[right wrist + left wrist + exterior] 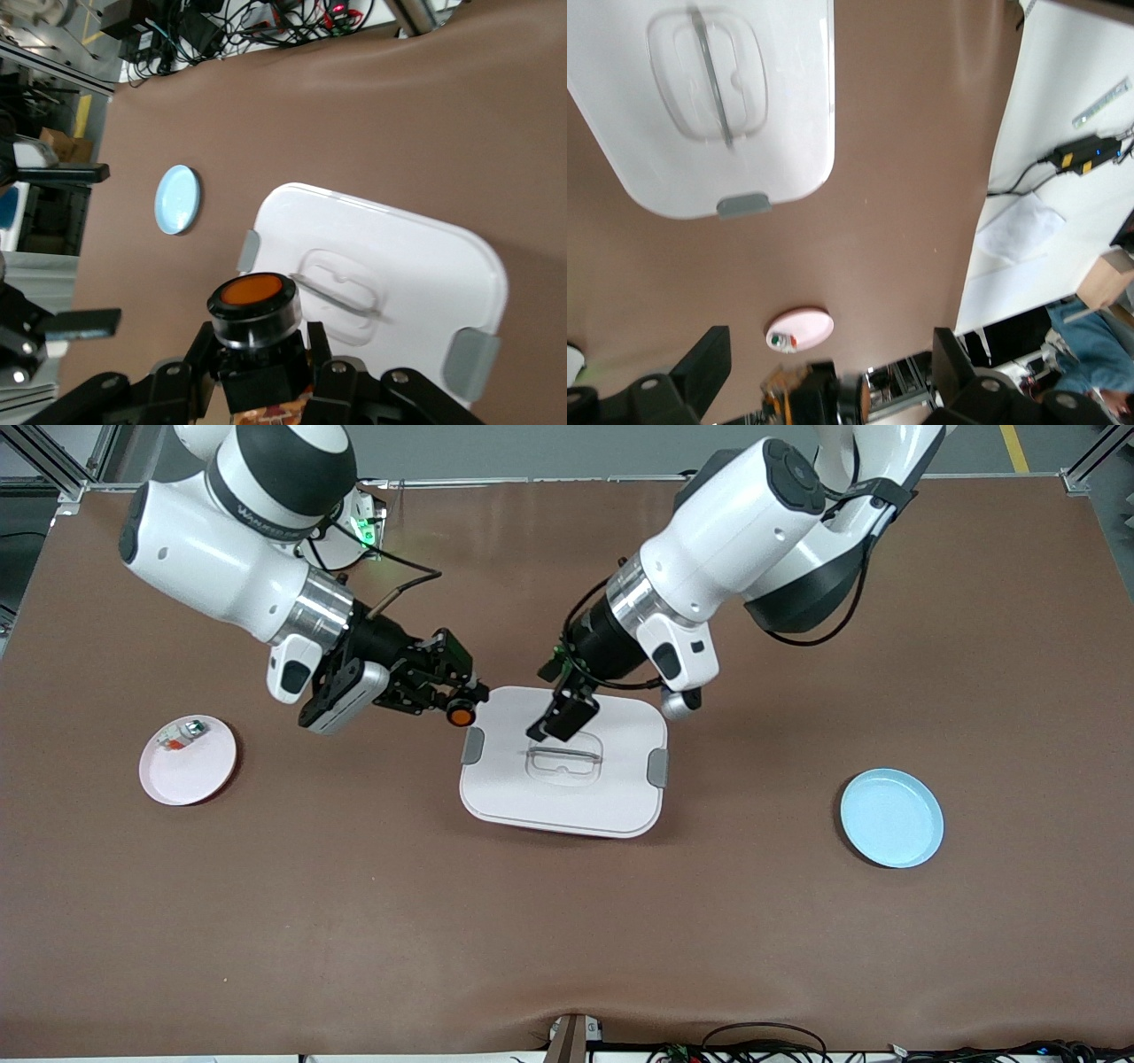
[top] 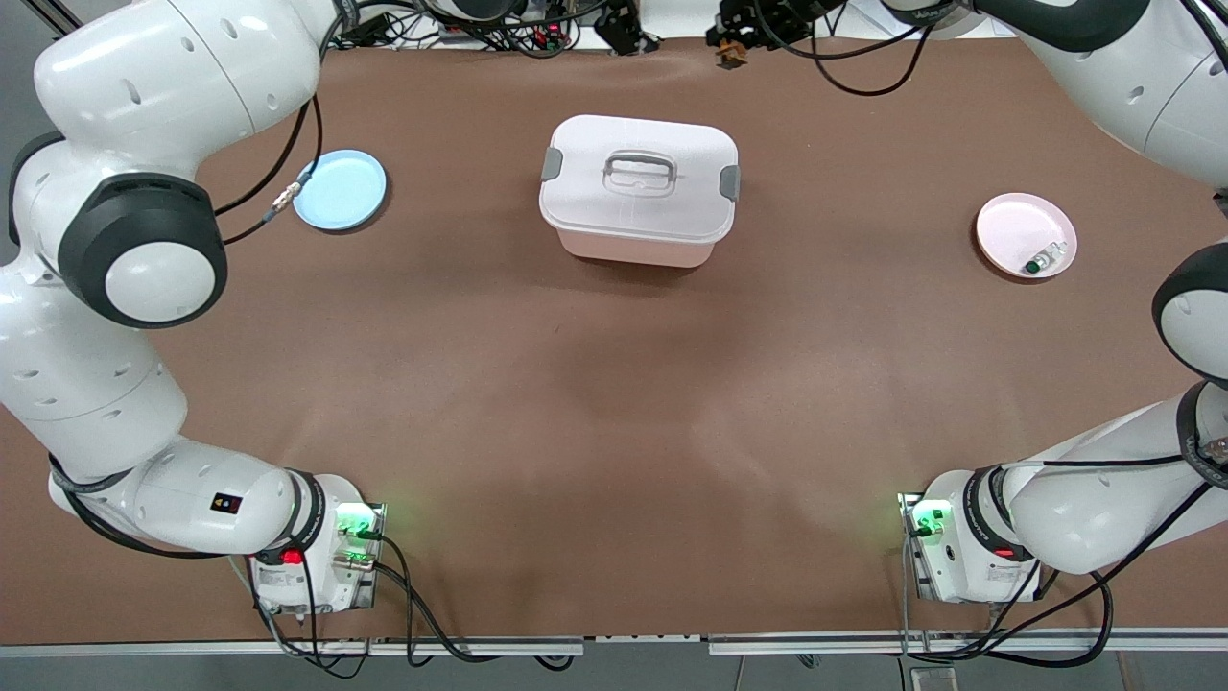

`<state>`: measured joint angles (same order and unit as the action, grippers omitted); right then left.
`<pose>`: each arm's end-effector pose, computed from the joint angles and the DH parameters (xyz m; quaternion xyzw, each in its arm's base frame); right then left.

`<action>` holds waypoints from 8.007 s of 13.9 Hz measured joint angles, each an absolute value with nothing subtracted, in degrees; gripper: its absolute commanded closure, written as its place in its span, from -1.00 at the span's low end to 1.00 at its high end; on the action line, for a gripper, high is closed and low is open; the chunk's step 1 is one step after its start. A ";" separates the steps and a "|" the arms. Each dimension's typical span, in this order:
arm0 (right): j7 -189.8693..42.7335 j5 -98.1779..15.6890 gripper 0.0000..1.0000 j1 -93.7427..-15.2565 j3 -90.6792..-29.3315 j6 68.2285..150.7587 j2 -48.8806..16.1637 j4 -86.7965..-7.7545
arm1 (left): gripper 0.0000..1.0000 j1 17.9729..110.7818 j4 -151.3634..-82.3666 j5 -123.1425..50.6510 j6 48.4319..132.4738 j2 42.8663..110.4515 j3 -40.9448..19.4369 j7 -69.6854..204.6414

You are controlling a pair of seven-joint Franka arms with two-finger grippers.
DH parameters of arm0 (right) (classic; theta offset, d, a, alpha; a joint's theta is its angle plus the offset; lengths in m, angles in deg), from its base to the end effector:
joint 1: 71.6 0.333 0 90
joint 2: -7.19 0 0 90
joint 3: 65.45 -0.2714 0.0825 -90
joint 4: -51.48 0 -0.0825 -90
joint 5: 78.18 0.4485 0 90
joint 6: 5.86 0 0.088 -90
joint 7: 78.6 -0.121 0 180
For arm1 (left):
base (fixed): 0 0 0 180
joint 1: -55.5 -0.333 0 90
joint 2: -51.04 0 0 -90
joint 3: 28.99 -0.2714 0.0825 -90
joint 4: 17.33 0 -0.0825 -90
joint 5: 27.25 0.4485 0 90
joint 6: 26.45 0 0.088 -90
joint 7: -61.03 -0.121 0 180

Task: Transfer orange switch to right arm and place
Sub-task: 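Open the left gripper and pull it back from the switch, then carry the switch with the right gripper toward the white plate while the left gripper retracts, then lower the switch onto the white plate with the right gripper, then open the right gripper and lift it off the switch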

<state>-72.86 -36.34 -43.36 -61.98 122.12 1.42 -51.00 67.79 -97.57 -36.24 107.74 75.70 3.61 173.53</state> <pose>0.6129 0.3141 0.4584 -0.9329 -0.0807 -0.1068 0.3344 0.5904 -0.4960 0.4917 0.7326 0.5966 -0.1131 0.3074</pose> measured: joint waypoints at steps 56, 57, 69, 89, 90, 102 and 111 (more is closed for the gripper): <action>16.21 -86.96 1.00 -86.89 -61.40 143.62 -15.12 -72.85 | -1.00 54.57 -103.14 -25.80 81.97 60.82 -28.01 67.06; 16.21 -86.96 1.00 -86.93 -61.39 144.19 -15.53 -72.85 | -1.00 56.24 -103.22 -26.28 80.98 60.25 -29.60 67.05; 15.12 -86.96 1.00 -87.22 -60.63 148.14 -19.05 -72.82 | -1.00 59.81 -117.64 -27.01 79.01 47.14 -33.82 65.45; 10.35 -86.96 -1.00 -86.28 -61.41 131.68 -14.83 -66.32 | -1.00 58.24 -112.19 -27.01 70.44 45.21 -30.98 65.06; 8.65 -86.96 -1.00 -85.86 -61.52 129.33 -13.39 -65.93 | -1.00 58.25 -112.06 -27.01 69.56 45.22 -30.50 65.06; -5.73 -86.97 -1.00 -83.92 -61.95 105.66 -4.88 -56.38 | -1.00 58.21 -111.95 -27.01 67.22 45.29 -29.86 65.06; -16.05 -84.60 -1.00 -81.45 -62.16 96.56 -4.88 -47.76 | -1.00 58.22 -111.93 -27.01 67.16 45.30 -29.87 65.06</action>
<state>-16.05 -84.60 -81.45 -62.16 96.56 -4.88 -47.76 58.22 -111.93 -27.01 67.16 45.30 -29.87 65.06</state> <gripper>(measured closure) 0.000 0.000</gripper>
